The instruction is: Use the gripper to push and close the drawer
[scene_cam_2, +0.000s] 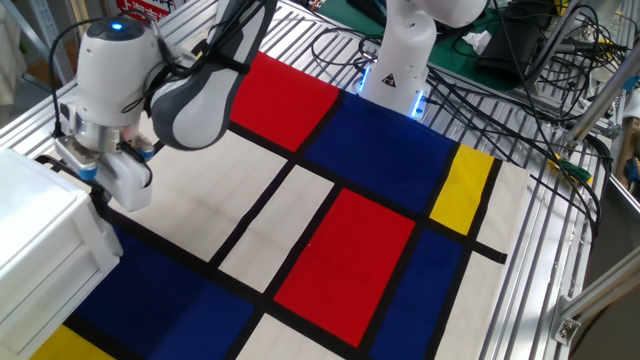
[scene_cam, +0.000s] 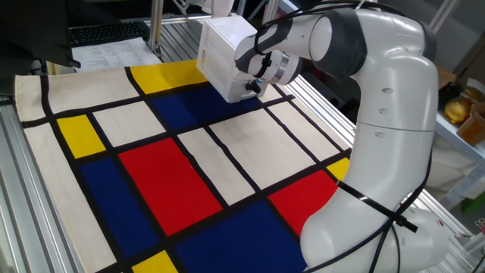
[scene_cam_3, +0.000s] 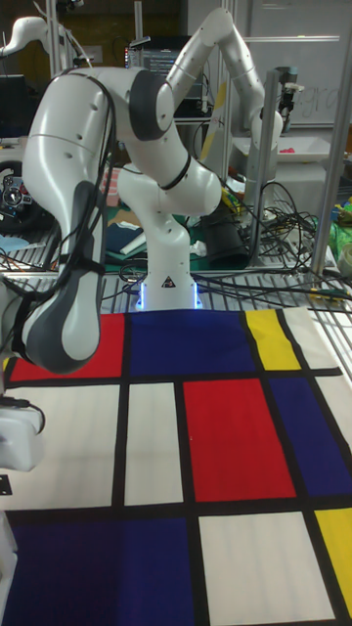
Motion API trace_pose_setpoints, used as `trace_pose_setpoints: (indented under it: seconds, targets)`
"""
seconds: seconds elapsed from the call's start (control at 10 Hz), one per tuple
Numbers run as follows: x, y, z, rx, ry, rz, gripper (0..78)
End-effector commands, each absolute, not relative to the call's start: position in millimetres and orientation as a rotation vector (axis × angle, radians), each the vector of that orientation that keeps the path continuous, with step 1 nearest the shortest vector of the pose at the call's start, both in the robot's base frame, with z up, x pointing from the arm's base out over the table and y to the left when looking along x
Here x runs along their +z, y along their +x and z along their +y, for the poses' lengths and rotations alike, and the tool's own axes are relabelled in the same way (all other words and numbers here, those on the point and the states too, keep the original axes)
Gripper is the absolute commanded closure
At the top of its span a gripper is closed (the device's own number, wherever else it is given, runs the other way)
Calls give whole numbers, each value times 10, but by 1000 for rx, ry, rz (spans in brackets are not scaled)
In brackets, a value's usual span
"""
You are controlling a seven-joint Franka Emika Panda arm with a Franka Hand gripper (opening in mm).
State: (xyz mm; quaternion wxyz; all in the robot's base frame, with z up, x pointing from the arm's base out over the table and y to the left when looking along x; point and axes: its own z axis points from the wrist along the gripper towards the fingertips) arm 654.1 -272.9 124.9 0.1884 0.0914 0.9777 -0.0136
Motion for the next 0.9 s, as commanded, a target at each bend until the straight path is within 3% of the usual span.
trace_pose_setpoints:
  seconds: [0.1, 0.9]
  targets:
    - [1284, 6665, -2792, -34, 253, 2713, 776]
    - [1175, 6557, -2868, -23, 393, 2596, 776]
